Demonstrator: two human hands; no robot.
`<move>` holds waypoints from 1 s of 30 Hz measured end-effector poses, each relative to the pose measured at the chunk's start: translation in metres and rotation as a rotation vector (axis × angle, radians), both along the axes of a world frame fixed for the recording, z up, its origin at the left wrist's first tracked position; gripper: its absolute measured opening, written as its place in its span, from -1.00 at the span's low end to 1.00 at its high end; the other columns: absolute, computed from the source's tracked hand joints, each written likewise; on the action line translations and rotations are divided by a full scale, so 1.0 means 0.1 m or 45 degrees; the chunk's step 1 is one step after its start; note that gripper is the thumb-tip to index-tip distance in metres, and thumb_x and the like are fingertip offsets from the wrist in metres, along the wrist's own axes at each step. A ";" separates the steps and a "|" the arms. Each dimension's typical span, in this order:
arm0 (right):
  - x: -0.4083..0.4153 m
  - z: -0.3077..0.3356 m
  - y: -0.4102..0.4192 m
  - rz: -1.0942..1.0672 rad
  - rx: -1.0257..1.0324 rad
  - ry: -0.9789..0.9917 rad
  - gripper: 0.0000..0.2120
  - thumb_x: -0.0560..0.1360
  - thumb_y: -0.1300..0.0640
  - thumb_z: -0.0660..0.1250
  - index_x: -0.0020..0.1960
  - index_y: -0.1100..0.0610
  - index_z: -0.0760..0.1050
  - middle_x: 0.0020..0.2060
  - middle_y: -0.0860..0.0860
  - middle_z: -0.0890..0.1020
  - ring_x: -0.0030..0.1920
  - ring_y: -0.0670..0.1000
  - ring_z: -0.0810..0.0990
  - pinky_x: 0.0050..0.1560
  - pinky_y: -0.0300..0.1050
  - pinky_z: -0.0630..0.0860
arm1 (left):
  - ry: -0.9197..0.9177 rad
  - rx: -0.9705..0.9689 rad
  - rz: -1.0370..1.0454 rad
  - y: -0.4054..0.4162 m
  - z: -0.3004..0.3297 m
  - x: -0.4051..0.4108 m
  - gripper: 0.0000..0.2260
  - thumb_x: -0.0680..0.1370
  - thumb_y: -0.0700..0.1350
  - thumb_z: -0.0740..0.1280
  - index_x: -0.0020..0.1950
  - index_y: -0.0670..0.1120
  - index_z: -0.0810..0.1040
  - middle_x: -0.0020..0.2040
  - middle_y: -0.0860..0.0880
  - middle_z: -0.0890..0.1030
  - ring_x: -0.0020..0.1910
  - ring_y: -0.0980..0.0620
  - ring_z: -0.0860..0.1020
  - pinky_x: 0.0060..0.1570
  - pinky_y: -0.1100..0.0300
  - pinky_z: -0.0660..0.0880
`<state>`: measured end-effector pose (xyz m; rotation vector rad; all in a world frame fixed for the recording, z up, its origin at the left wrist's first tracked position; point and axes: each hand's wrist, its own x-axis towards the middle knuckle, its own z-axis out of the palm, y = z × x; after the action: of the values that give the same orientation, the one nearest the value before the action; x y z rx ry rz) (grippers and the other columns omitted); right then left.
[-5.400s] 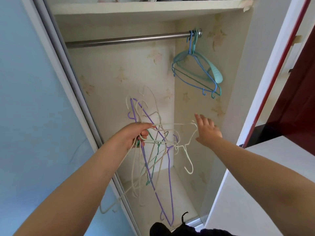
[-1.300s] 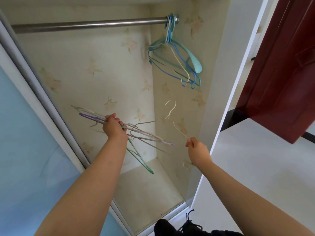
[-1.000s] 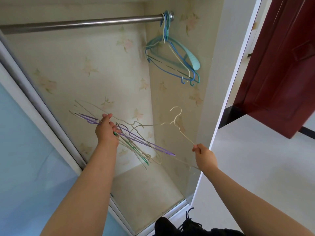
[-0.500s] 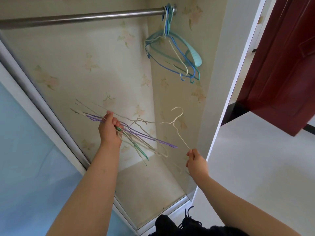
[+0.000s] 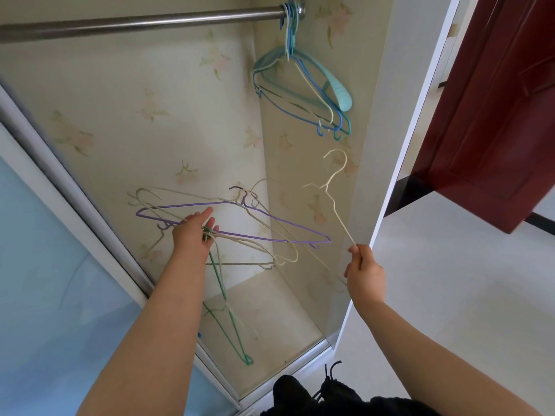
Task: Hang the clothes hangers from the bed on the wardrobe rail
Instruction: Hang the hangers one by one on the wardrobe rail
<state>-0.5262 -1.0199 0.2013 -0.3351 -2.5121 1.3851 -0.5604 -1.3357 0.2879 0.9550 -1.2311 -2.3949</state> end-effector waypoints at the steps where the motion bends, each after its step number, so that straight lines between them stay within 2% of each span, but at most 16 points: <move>1: 0.00 0.00 0.00 -0.004 0.013 0.024 -0.76 0.65 0.01 0.00 0.04 0.01 0.43 -0.38 0.14 0.58 -0.31 0.17 0.54 -0.34 -0.04 0.46 | -0.040 -0.007 0.002 0.02 0.00 0.01 -0.83 0.51 -0.29 0.40 0.03 -0.13 0.48 -0.06 -0.09 0.60 -0.14 0.04 0.61 -0.33 0.18 0.56; 3: 0.01 0.01 0.02 -0.017 0.015 0.071 -0.76 0.64 0.02 0.01 0.04 0.02 0.44 -0.38 0.19 0.56 -0.31 0.21 0.53 -0.33 -0.02 0.47 | -0.091 -0.017 0.005 0.01 -0.03 -0.01 -0.97 0.61 -0.24 0.27 0.00 -0.16 0.43 -0.11 -0.09 0.61 -0.19 0.05 0.58 -0.30 0.16 0.55; 6: 0.02 0.03 0.04 -0.047 -0.015 0.140 -0.77 0.64 0.04 0.04 0.04 0.05 0.46 -0.39 0.22 0.53 -0.32 0.24 0.50 -0.35 -0.03 0.42 | -0.130 0.040 0.056 -0.03 -0.10 -0.03 -0.72 0.67 -0.10 0.12 -0.23 -0.13 0.35 -0.31 -0.03 0.48 -0.36 0.10 0.45 -0.26 0.12 0.54; 9: 0.02 0.08 0.06 -0.068 -0.081 0.191 -0.77 0.64 0.04 0.05 0.01 0.04 0.47 -0.44 0.17 0.46 -0.38 0.18 0.44 -0.34 -0.02 0.41 | -0.139 0.154 0.111 -0.04 -0.15 0.02 -0.60 0.65 0.11 0.11 -0.30 -0.09 0.29 -0.41 0.02 0.33 -0.44 0.09 0.35 -0.12 0.11 0.57; 11: 0.00 0.11 0.07 -0.080 -0.144 0.219 -0.78 0.64 0.03 0.06 -0.01 0.01 0.48 -0.46 0.11 0.41 -0.40 0.12 0.39 -0.35 -0.06 0.39 | -0.113 0.248 0.184 -0.05 -0.17 0.07 -0.59 0.62 0.20 0.09 -0.26 -0.08 0.29 -0.40 0.02 0.34 -0.44 0.07 0.32 -0.22 0.17 0.53; 13: -0.02 0.15 0.09 -0.084 -0.189 0.228 -0.78 0.64 0.03 0.08 -0.03 -0.01 0.49 -0.46 0.10 0.40 -0.40 0.09 0.38 -0.34 -0.09 0.38 | -0.045 0.306 0.227 -0.02 -0.18 0.12 -0.63 0.62 0.20 0.08 -0.22 -0.05 0.29 -0.40 0.03 0.31 -0.47 0.07 0.28 -0.32 0.24 0.42; 18: 0.02 0.14 0.16 -0.049 -0.195 0.164 -0.76 0.64 0.03 0.10 -0.01 0.01 0.53 -0.46 0.05 0.36 -0.40 0.05 0.35 -0.33 -0.11 0.37 | 0.201 0.235 0.219 -0.03 -0.14 0.12 -0.81 0.64 0.04 0.12 -0.15 0.04 0.29 -0.47 0.05 0.20 -0.58 0.10 0.20 -0.49 0.31 0.27; 20: 0.05 0.09 0.17 -0.059 -0.176 0.130 -0.76 0.64 0.04 0.09 0.00 0.02 0.53 -0.46 0.04 0.38 -0.39 0.05 0.37 -0.32 -0.11 0.37 | 0.260 0.183 0.212 -0.05 -0.10 0.09 -0.90 0.65 0.05 0.11 -0.02 0.08 0.31 -0.52 0.06 0.20 -0.60 0.11 0.20 -0.51 0.33 0.24; 22: 0.06 0.05 0.17 -0.075 -0.159 0.103 -0.75 0.64 0.04 0.08 0.01 0.04 0.52 -0.45 0.05 0.41 -0.39 0.06 0.40 -0.33 -0.11 0.37 | 0.291 0.126 0.208 -0.05 -0.05 0.07 -0.89 0.65 0.07 0.08 0.09 0.10 0.34 -0.54 0.07 0.22 -0.59 0.10 0.20 -0.50 0.30 0.23; 24: 0.05 0.03 0.17 -0.056 -0.078 0.074 -0.75 0.64 0.04 0.07 0.03 0.05 0.51 -0.45 0.06 0.42 -0.39 0.07 0.41 -0.34 -0.11 0.37 | 0.288 0.064 0.199 -0.03 -0.03 0.06 -0.77 0.64 0.08 0.05 0.24 0.13 0.40 -0.51 0.07 0.22 -0.57 0.10 0.20 -0.49 0.29 0.24; 26: 0.04 0.03 0.16 -0.016 0.062 0.067 -0.76 0.64 0.01 0.07 0.03 0.03 0.50 -0.48 0.06 0.41 -0.40 0.11 0.43 -0.36 -0.08 0.38 | 0.290 0.002 0.183 -0.01 -0.03 0.07 -0.67 0.64 0.07 0.03 0.38 0.16 0.35 -0.49 0.06 0.22 -0.54 0.10 0.20 -0.47 0.27 0.24; 30: 0.02 0.02 0.11 0.073 0.404 0.145 -0.74 0.62 -0.01 0.12 0.06 0.10 0.52 -0.52 0.09 0.41 -0.42 0.26 0.47 -0.41 0.00 0.42 | 0.330 -0.105 0.145 0.05 -0.01 0.10 -0.67 0.66 0.05 -0.01 0.42 0.20 0.29 -0.45 0.04 0.21 -0.50 0.09 0.20 -0.44 0.24 0.27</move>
<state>-0.5238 -1.0089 0.2033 -0.1182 -2.6070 0.9693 -0.5503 -1.3310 0.2870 0.6470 -1.1369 -2.2743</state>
